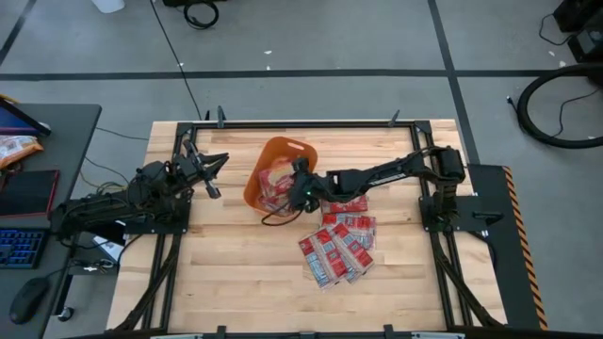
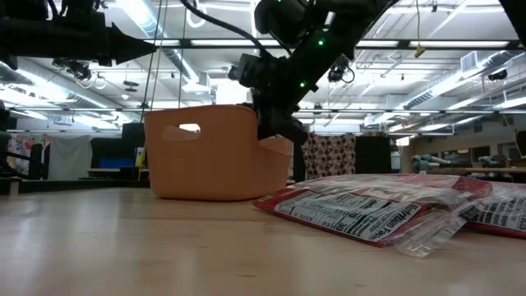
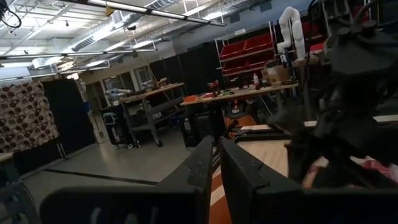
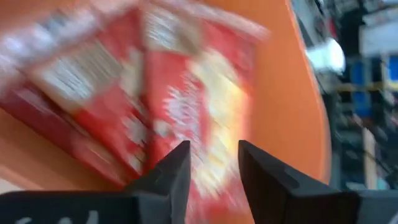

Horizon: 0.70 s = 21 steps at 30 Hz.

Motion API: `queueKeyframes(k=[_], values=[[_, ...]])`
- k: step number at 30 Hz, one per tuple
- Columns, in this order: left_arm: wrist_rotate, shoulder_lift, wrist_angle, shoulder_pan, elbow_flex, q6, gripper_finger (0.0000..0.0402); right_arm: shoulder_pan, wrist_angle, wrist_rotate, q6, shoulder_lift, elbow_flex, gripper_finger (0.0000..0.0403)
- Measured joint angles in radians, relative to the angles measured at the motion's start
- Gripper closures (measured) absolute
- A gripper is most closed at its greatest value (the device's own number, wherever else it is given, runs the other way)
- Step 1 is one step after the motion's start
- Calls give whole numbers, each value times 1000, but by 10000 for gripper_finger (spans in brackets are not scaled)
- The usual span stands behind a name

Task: Sort popcorn bags into baskets
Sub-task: Put the red popcorn pack into the orange bin

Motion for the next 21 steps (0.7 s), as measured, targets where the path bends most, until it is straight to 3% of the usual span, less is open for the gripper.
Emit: queueKeyframes(k=[3,6,10,21], values=[[0,0,0,0,0,0,365,14,-65,100,46,-32,0,256],[0,0,1,0,0,0,365,28,-142,111,165,-74,0,256],[0,0,18,-1,0,-7,365,35,-274,26,389,-111,0,256],[4,0,-1,-1,0,-234,365,120,-768,-127,901,-112,-1,256]])
